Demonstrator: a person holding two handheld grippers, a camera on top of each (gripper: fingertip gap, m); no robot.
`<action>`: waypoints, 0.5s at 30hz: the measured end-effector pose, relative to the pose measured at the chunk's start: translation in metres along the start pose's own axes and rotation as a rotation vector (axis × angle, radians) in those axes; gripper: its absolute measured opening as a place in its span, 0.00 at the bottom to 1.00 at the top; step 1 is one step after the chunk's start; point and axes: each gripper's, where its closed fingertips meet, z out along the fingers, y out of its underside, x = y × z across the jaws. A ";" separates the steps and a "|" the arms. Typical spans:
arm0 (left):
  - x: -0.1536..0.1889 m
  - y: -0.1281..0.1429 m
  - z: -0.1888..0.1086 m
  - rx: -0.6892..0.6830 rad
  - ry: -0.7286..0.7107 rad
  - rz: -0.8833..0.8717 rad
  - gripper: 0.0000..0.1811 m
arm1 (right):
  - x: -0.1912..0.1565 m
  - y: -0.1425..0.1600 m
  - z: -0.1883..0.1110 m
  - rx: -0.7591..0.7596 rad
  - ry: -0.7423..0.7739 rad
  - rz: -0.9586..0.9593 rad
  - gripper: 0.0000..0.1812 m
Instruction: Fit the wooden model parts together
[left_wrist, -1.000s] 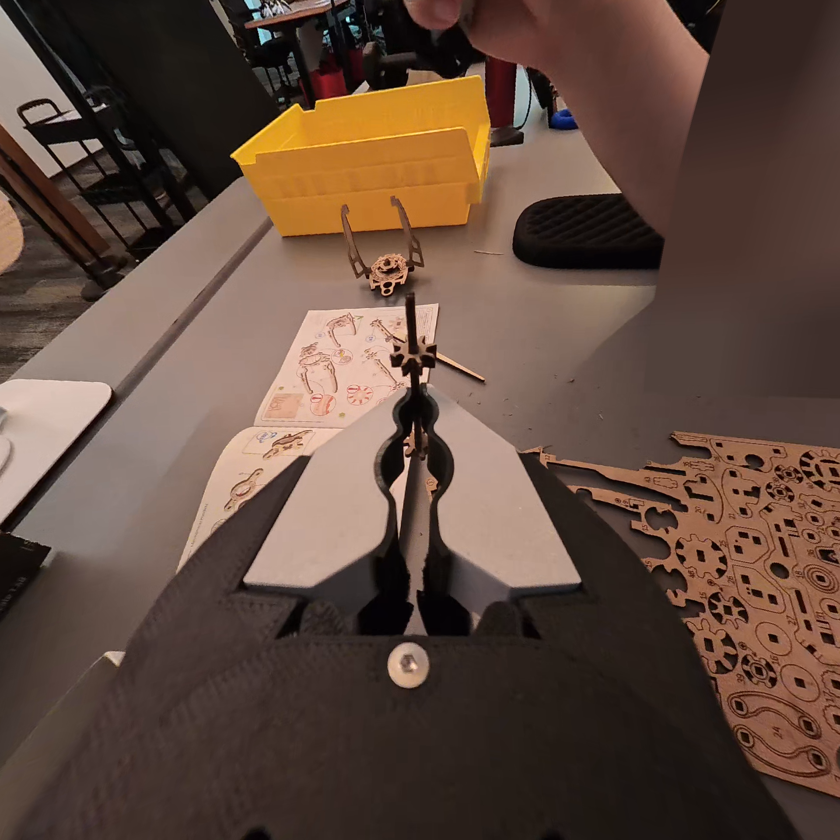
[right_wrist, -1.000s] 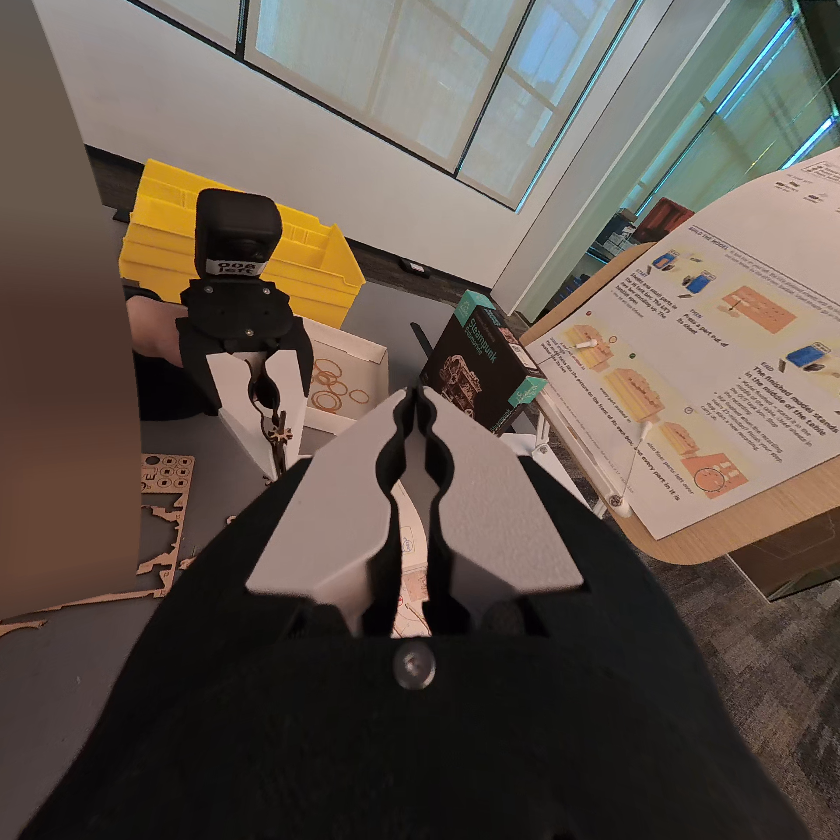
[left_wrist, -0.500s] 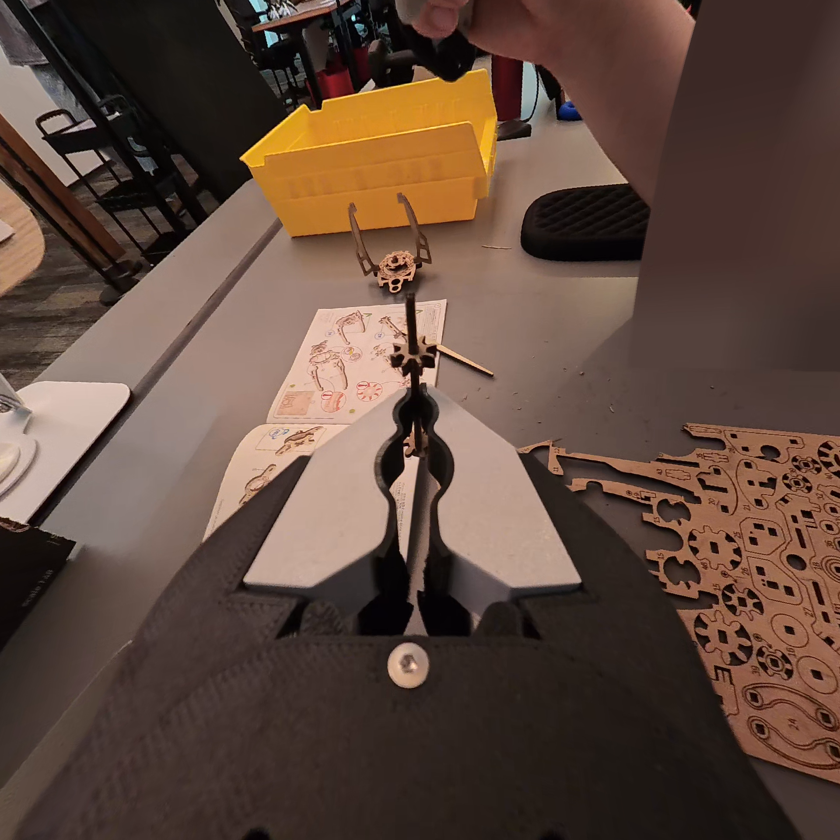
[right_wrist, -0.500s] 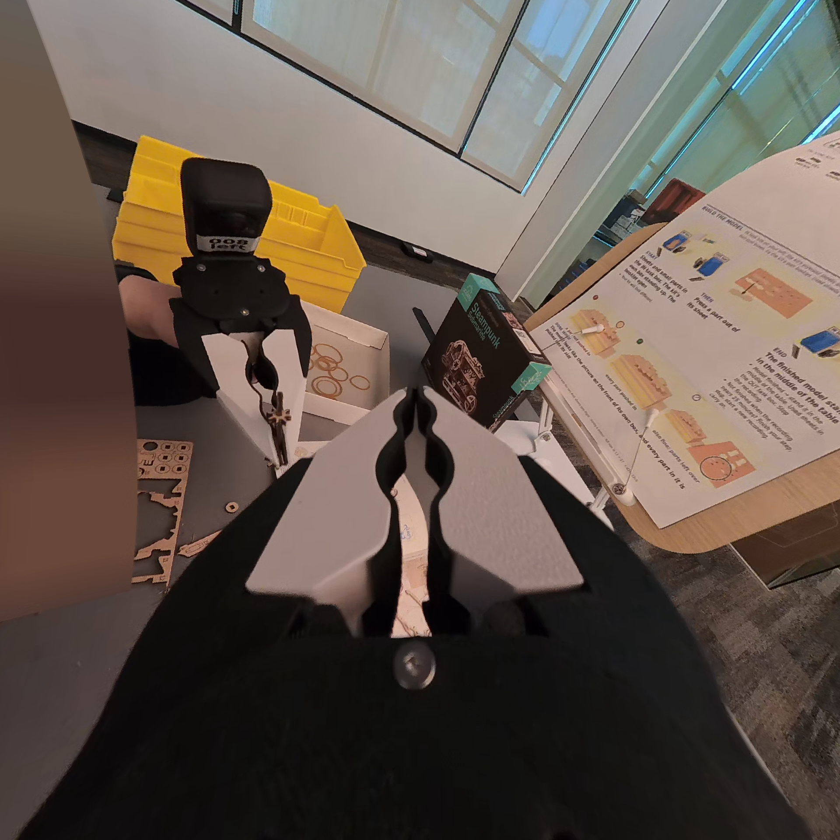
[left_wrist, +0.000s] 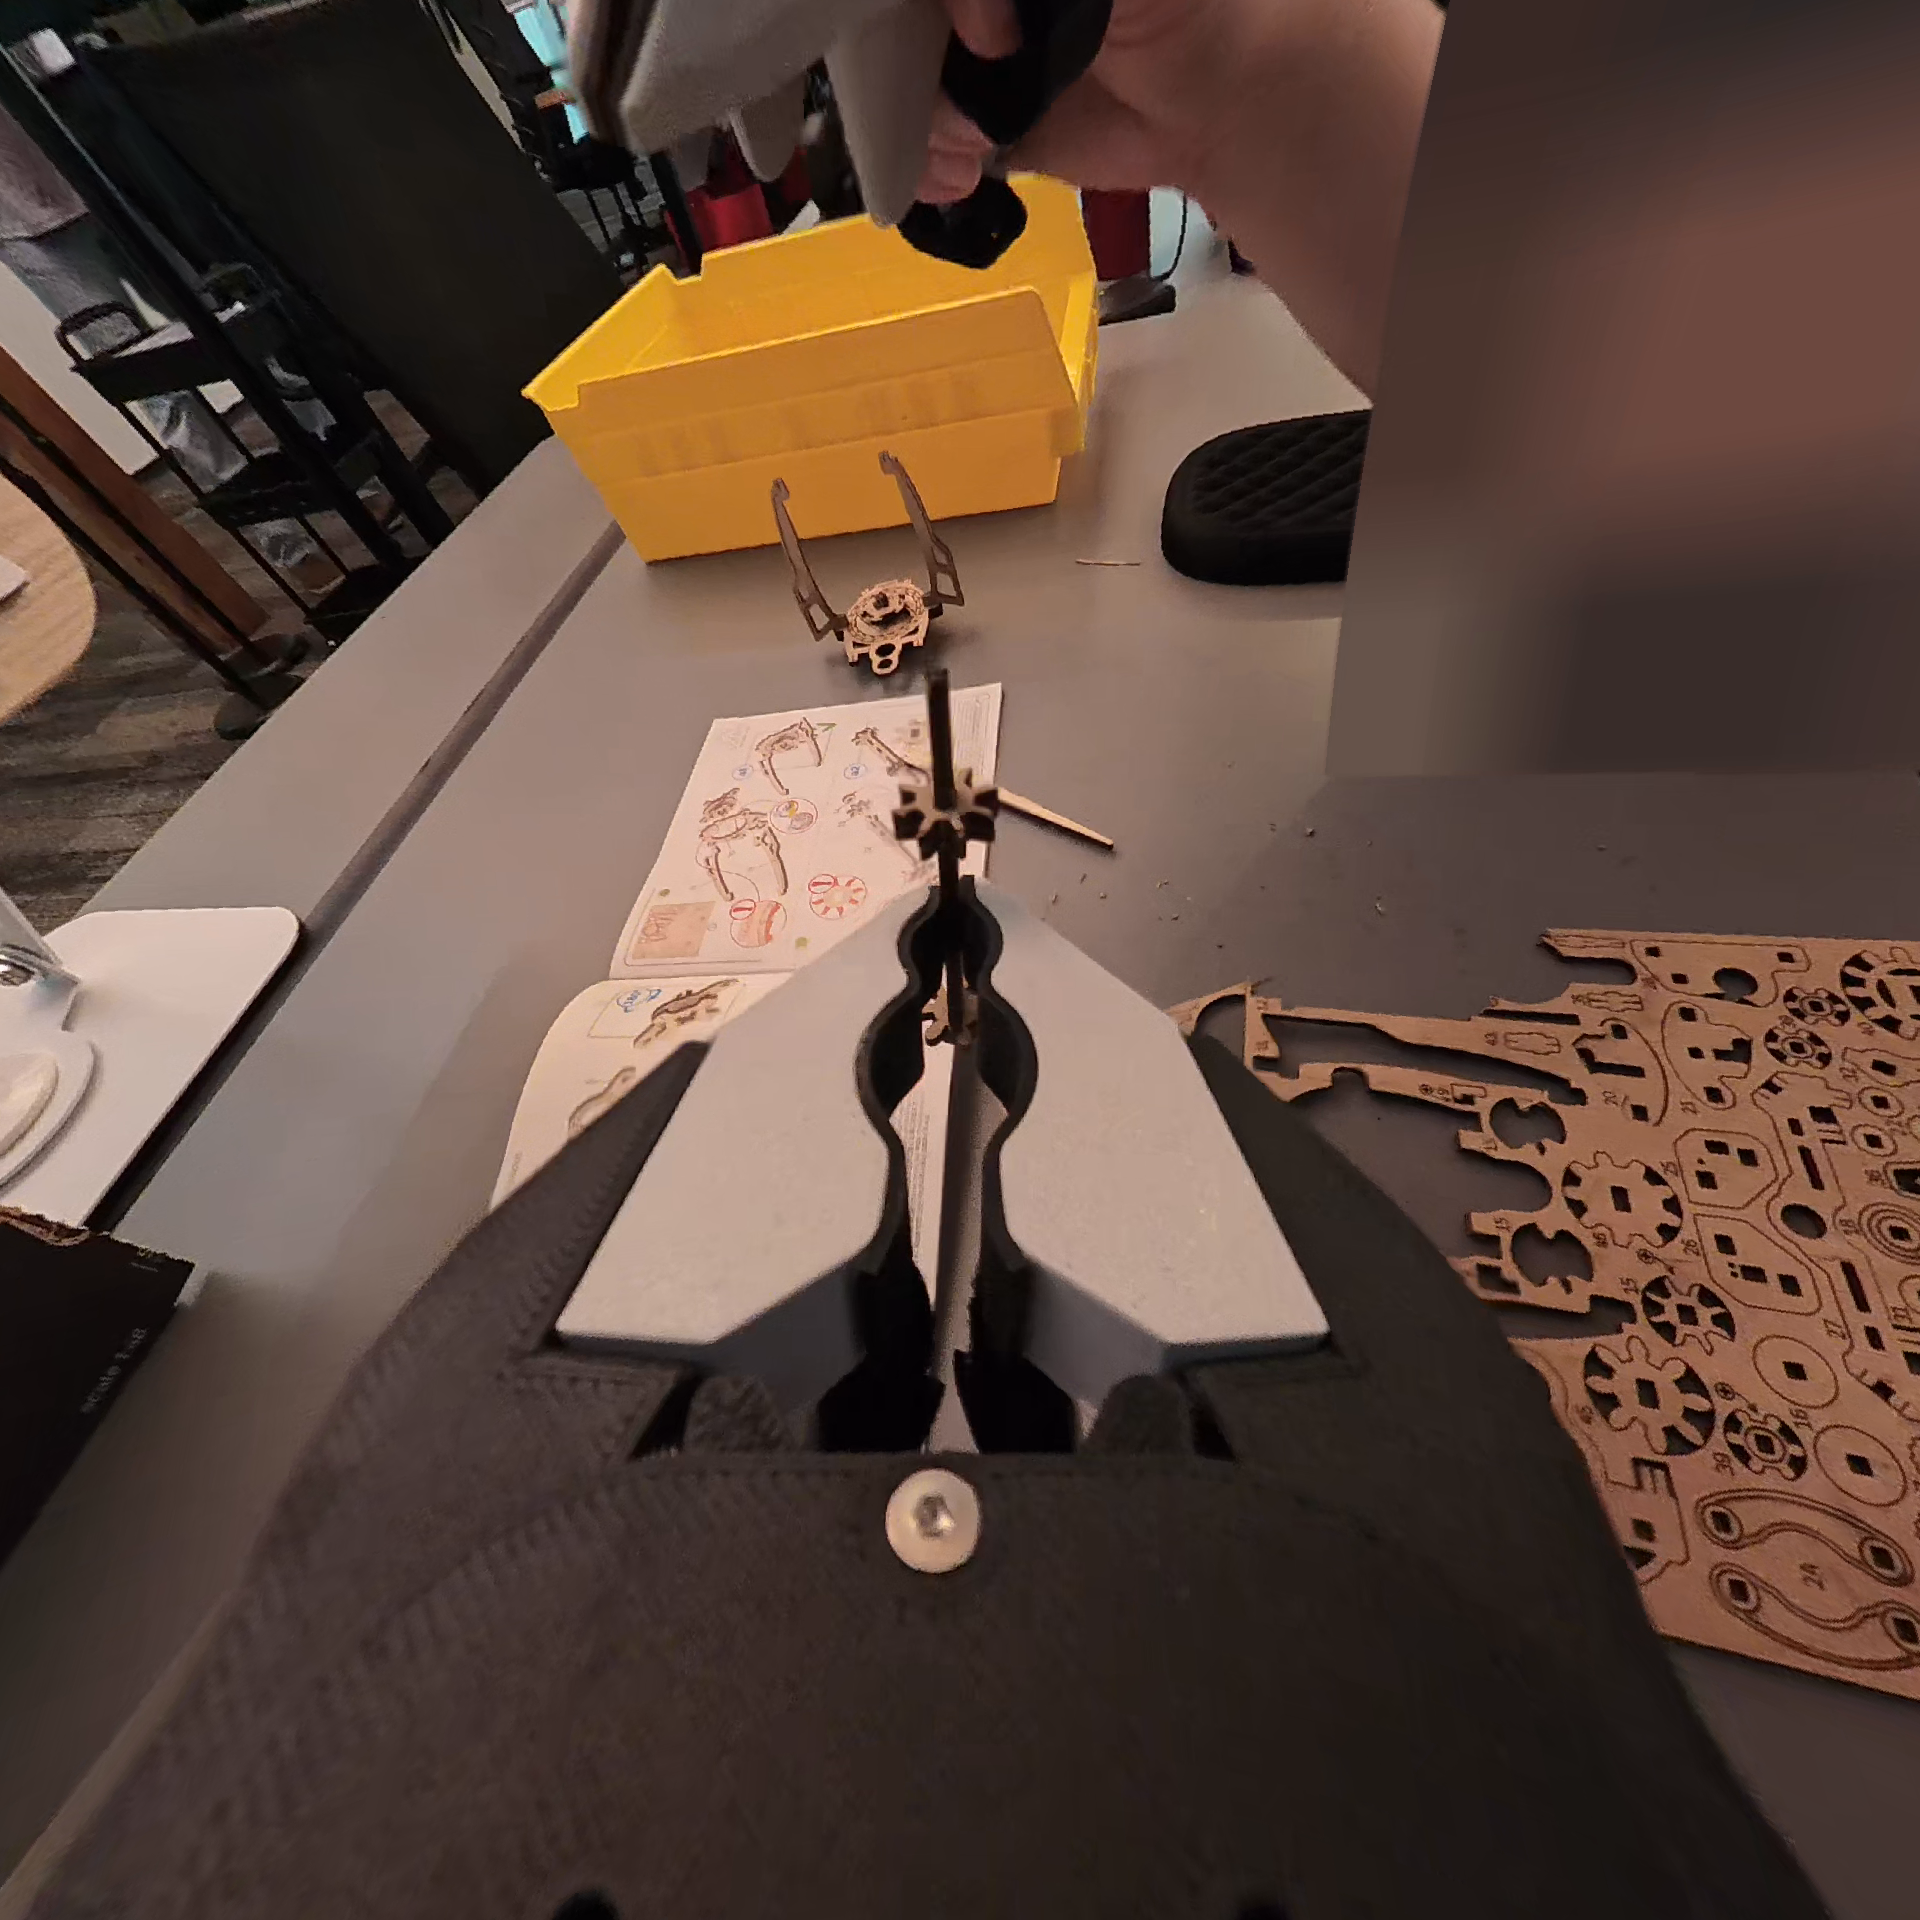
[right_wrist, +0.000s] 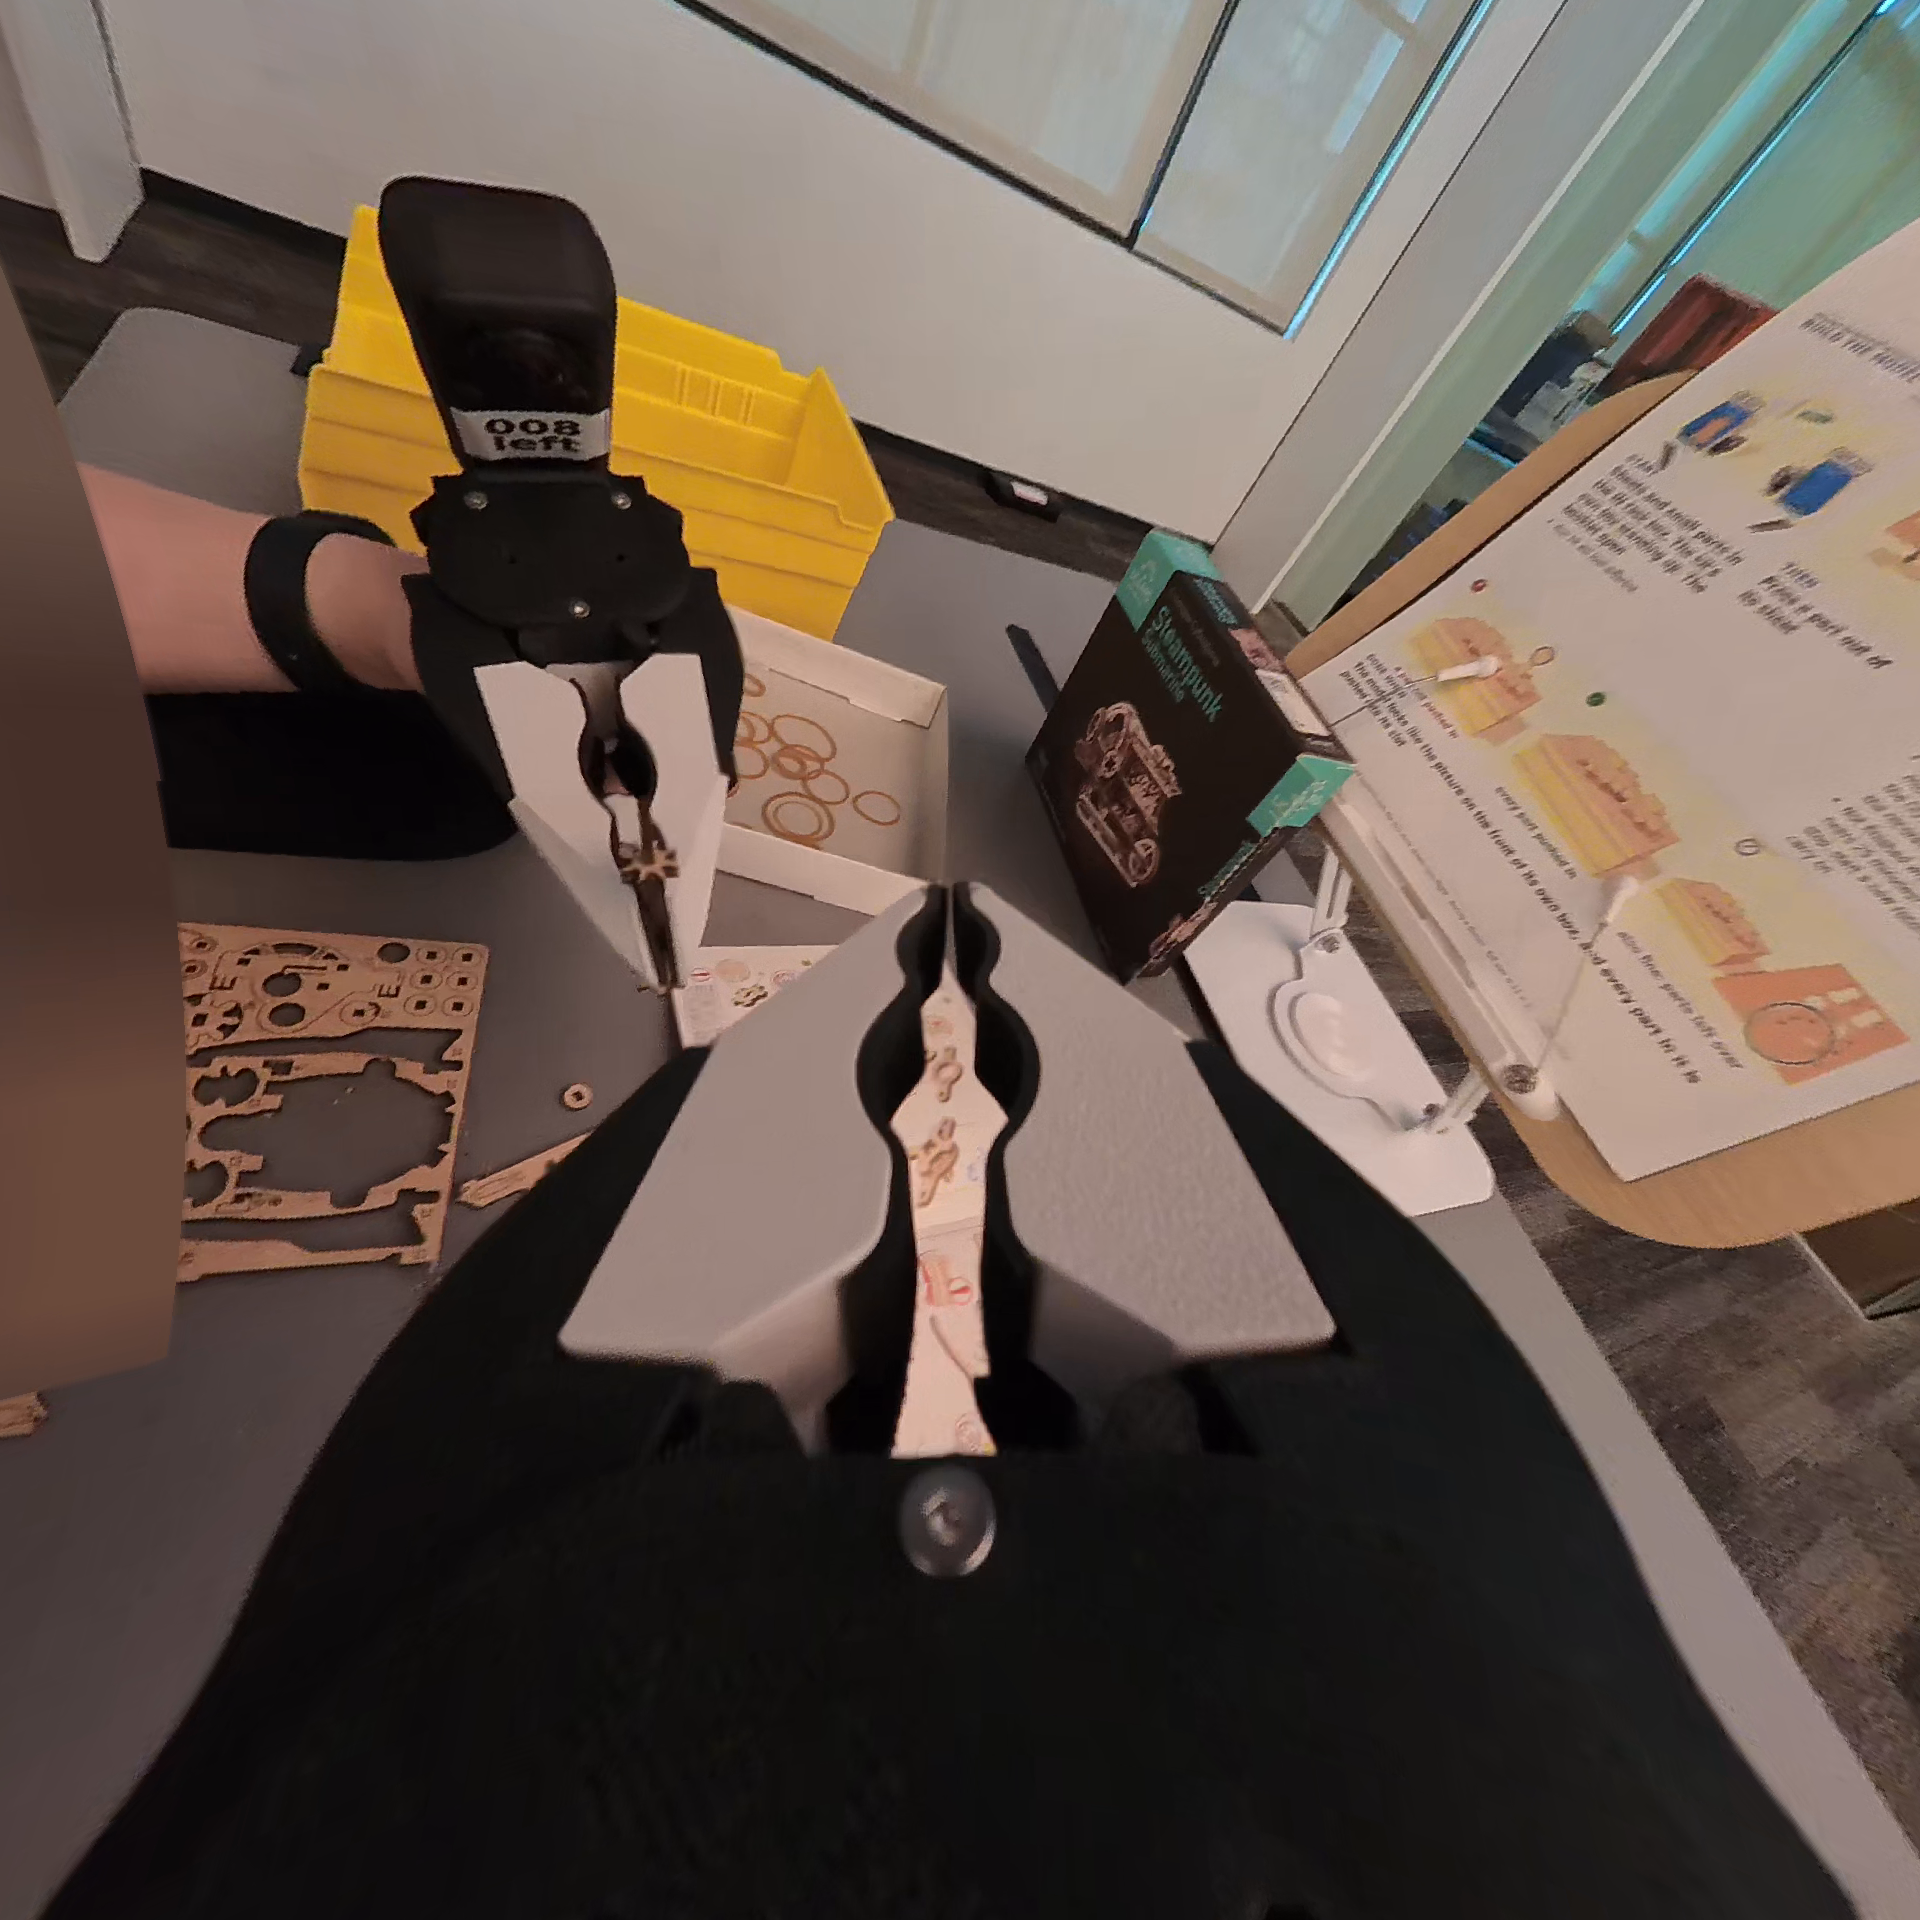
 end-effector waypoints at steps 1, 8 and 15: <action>-0.001 0.003 0.000 -0.013 -0.002 0.005 0.00 | -0.003 0.004 0.002 -0.017 -0.024 0.013 0.00; -0.011 0.003 -0.011 0.023 -0.020 -0.013 0.00 | -0.045 0.048 0.024 -0.225 -0.249 0.009 0.02; -0.033 -0.015 -0.036 0.144 -0.113 -0.050 0.00 | -0.109 0.072 0.064 -0.257 -0.516 0.053 0.06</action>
